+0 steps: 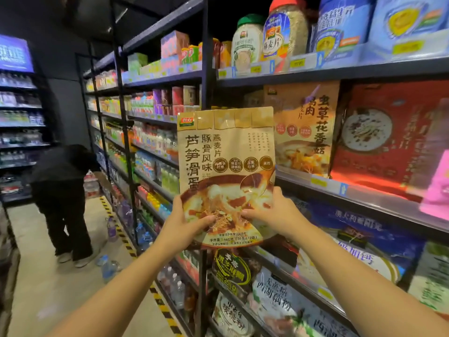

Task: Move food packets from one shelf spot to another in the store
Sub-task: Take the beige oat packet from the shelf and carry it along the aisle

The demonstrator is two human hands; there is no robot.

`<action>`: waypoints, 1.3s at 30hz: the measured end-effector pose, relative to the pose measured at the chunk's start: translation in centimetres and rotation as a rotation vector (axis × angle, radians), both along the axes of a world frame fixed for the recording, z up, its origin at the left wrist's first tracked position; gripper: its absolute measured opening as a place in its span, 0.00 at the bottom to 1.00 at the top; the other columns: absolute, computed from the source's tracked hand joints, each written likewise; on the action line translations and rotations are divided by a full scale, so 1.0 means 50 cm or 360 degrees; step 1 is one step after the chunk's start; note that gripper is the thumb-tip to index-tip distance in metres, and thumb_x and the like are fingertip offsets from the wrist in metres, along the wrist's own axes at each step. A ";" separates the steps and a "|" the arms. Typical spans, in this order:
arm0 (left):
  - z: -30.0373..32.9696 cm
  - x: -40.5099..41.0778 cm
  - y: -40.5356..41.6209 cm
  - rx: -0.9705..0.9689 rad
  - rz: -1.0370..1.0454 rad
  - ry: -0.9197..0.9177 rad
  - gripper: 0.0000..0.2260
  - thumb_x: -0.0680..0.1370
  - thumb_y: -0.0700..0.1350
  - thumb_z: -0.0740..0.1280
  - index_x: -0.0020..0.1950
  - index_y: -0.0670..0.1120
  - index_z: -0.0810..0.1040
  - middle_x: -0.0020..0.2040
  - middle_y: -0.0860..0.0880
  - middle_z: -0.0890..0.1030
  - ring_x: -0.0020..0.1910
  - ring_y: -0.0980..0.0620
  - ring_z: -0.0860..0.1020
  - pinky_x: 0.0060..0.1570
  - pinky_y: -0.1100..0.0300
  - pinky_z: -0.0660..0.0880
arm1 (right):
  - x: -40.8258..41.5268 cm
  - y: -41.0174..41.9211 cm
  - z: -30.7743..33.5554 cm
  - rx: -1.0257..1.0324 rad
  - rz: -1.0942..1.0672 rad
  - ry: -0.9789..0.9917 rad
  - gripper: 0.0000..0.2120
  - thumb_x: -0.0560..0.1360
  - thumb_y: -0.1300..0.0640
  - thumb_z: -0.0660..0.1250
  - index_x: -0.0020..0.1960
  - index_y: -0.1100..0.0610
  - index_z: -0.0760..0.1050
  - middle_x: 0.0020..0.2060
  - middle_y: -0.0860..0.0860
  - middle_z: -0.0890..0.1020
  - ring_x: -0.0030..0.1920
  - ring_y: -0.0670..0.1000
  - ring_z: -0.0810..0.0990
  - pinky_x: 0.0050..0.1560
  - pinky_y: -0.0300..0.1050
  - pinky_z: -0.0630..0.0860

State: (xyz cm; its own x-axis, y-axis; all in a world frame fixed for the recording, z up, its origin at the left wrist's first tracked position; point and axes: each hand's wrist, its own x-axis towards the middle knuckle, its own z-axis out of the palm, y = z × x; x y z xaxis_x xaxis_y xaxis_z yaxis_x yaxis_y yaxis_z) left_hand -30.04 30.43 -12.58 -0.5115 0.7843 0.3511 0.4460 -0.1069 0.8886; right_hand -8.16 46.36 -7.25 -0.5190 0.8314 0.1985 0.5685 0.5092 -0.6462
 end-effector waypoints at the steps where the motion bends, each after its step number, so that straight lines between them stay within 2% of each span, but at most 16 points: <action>1: -0.002 -0.020 0.016 0.0013 -0.0011 -0.0010 0.38 0.72 0.56 0.79 0.73 0.56 0.60 0.62 0.64 0.77 0.55 0.71 0.78 0.58 0.60 0.76 | -0.018 0.013 0.002 0.0008 0.0001 -0.0001 0.53 0.61 0.27 0.78 0.73 0.54 0.61 0.69 0.54 0.76 0.67 0.55 0.77 0.62 0.56 0.79; 3: 0.000 -0.061 0.051 0.0035 -0.0030 -0.0012 0.39 0.71 0.59 0.79 0.75 0.58 0.60 0.63 0.65 0.76 0.58 0.70 0.77 0.59 0.59 0.75 | -0.053 0.041 0.008 0.0037 -0.0005 -0.0010 0.53 0.60 0.26 0.77 0.73 0.53 0.61 0.67 0.52 0.77 0.66 0.55 0.78 0.62 0.58 0.79; 6: 0.014 -0.122 0.107 0.0101 -0.0049 0.0025 0.38 0.70 0.60 0.79 0.72 0.64 0.59 0.58 0.74 0.76 0.55 0.77 0.76 0.52 0.69 0.72 | -0.111 0.087 0.026 0.0075 -0.0001 0.0000 0.56 0.61 0.25 0.76 0.76 0.54 0.59 0.67 0.51 0.77 0.66 0.55 0.78 0.62 0.58 0.80; 8: 0.031 -0.160 0.147 0.0125 -0.0052 0.0040 0.37 0.70 0.59 0.79 0.69 0.66 0.58 0.57 0.80 0.74 0.55 0.79 0.75 0.51 0.70 0.72 | -0.149 0.124 0.044 0.0095 0.0005 0.0002 0.54 0.62 0.26 0.76 0.75 0.54 0.59 0.65 0.50 0.78 0.63 0.54 0.79 0.60 0.57 0.81; 12: 0.065 -0.233 0.237 0.0181 -0.0051 0.0010 0.39 0.67 0.60 0.80 0.71 0.61 0.62 0.61 0.64 0.79 0.58 0.65 0.80 0.55 0.62 0.77 | -0.216 0.205 0.080 0.0129 0.0014 0.0073 0.48 0.64 0.29 0.78 0.70 0.54 0.61 0.60 0.48 0.79 0.61 0.53 0.80 0.59 0.56 0.81; 14: 0.078 -0.263 0.281 0.0185 -0.0067 0.0039 0.40 0.66 0.63 0.80 0.71 0.62 0.62 0.60 0.66 0.79 0.56 0.69 0.80 0.51 0.68 0.76 | -0.239 0.243 0.094 0.0152 -0.0019 0.0089 0.51 0.63 0.29 0.78 0.72 0.55 0.60 0.62 0.49 0.79 0.63 0.53 0.80 0.58 0.55 0.81; 16: 0.089 -0.285 0.323 0.0201 -0.0094 0.0091 0.40 0.67 0.65 0.80 0.71 0.63 0.60 0.58 0.75 0.76 0.55 0.75 0.77 0.48 0.73 0.73 | -0.252 0.274 0.104 0.0170 -0.0058 0.0097 0.54 0.62 0.27 0.78 0.75 0.55 0.59 0.65 0.50 0.78 0.65 0.54 0.79 0.58 0.55 0.82; 17: 0.093 -0.295 0.342 0.0206 -0.0102 0.0120 0.40 0.67 0.66 0.79 0.71 0.64 0.60 0.57 0.77 0.75 0.54 0.76 0.76 0.48 0.72 0.72 | -0.256 0.287 0.108 0.0170 -0.0084 0.0103 0.56 0.61 0.27 0.78 0.75 0.54 0.58 0.67 0.50 0.78 0.66 0.54 0.79 0.59 0.55 0.82; 19: 0.100 -0.314 0.380 0.0201 -0.0115 0.0132 0.38 0.66 0.67 0.79 0.69 0.65 0.62 0.58 0.74 0.77 0.54 0.75 0.77 0.51 0.67 0.73 | -0.262 0.308 0.115 0.0170 -0.0144 0.0118 0.57 0.60 0.25 0.78 0.76 0.54 0.59 0.69 0.51 0.78 0.67 0.54 0.79 0.59 0.55 0.82; 21: 0.106 -0.333 0.418 0.0198 -0.0165 0.0152 0.33 0.66 0.67 0.79 0.64 0.72 0.63 0.58 0.74 0.78 0.54 0.73 0.78 0.52 0.65 0.74 | -0.266 0.325 0.121 0.0189 -0.0207 0.0121 0.58 0.58 0.24 0.77 0.75 0.54 0.60 0.69 0.51 0.78 0.67 0.53 0.79 0.58 0.53 0.82; 23: 0.116 -0.353 0.454 0.0200 -0.0235 0.0185 0.32 0.65 0.69 0.78 0.62 0.74 0.63 0.58 0.76 0.76 0.55 0.74 0.77 0.52 0.65 0.74 | -0.270 0.335 0.127 0.0232 -0.0287 0.0116 0.58 0.56 0.22 0.75 0.73 0.54 0.61 0.68 0.51 0.79 0.64 0.52 0.80 0.52 0.48 0.82; 25: 0.126 -0.371 0.490 0.0198 -0.0304 0.0188 0.37 0.63 0.73 0.77 0.66 0.71 0.64 0.59 0.72 0.78 0.56 0.71 0.78 0.56 0.59 0.76 | -0.275 0.342 0.134 0.0275 -0.0376 0.0105 0.59 0.54 0.20 0.73 0.72 0.55 0.63 0.67 0.52 0.79 0.61 0.51 0.79 0.46 0.45 0.80; 28: 0.141 -0.391 0.540 0.0229 -0.0399 0.0212 0.39 0.59 0.76 0.76 0.65 0.68 0.68 0.57 0.73 0.79 0.56 0.72 0.78 0.58 0.57 0.76 | -0.280 0.350 0.145 0.0332 -0.0513 0.0049 0.61 0.53 0.18 0.70 0.72 0.58 0.64 0.66 0.55 0.78 0.62 0.56 0.79 0.52 0.51 0.80; 31: 0.162 -0.405 0.579 0.0221 -0.0510 0.0203 0.41 0.58 0.75 0.77 0.66 0.65 0.68 0.56 0.65 0.82 0.57 0.63 0.81 0.62 0.50 0.77 | -0.288 0.351 0.161 0.0333 -0.0645 0.0016 0.63 0.53 0.18 0.69 0.74 0.60 0.64 0.67 0.56 0.77 0.62 0.57 0.79 0.50 0.50 0.78; 36: 0.206 -0.416 0.639 0.0217 -0.0674 0.0298 0.37 0.58 0.77 0.74 0.61 0.67 0.66 0.52 0.67 0.81 0.51 0.69 0.79 0.47 0.64 0.73 | -0.289 0.358 0.188 0.0351 -0.0797 0.0036 0.59 0.58 0.20 0.72 0.76 0.55 0.67 0.69 0.53 0.78 0.66 0.56 0.77 0.60 0.52 0.78; 39: 0.227 -0.417 0.682 0.0232 -0.0776 0.0311 0.37 0.60 0.73 0.76 0.63 0.63 0.67 0.55 0.63 0.81 0.55 0.63 0.80 0.53 0.58 0.77 | -0.290 0.357 0.198 0.0325 -0.0854 0.0063 0.59 0.58 0.20 0.73 0.78 0.54 0.66 0.70 0.52 0.78 0.68 0.56 0.77 0.66 0.54 0.77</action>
State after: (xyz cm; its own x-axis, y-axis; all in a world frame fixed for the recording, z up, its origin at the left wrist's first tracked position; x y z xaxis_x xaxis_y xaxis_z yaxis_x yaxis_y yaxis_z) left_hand -50.89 64.54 -1.23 -0.0146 0.8503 0.5261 0.4694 -0.4587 0.7545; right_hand -22.68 64.21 2.66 -0.0237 0.9190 0.3935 0.7590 0.2727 -0.5913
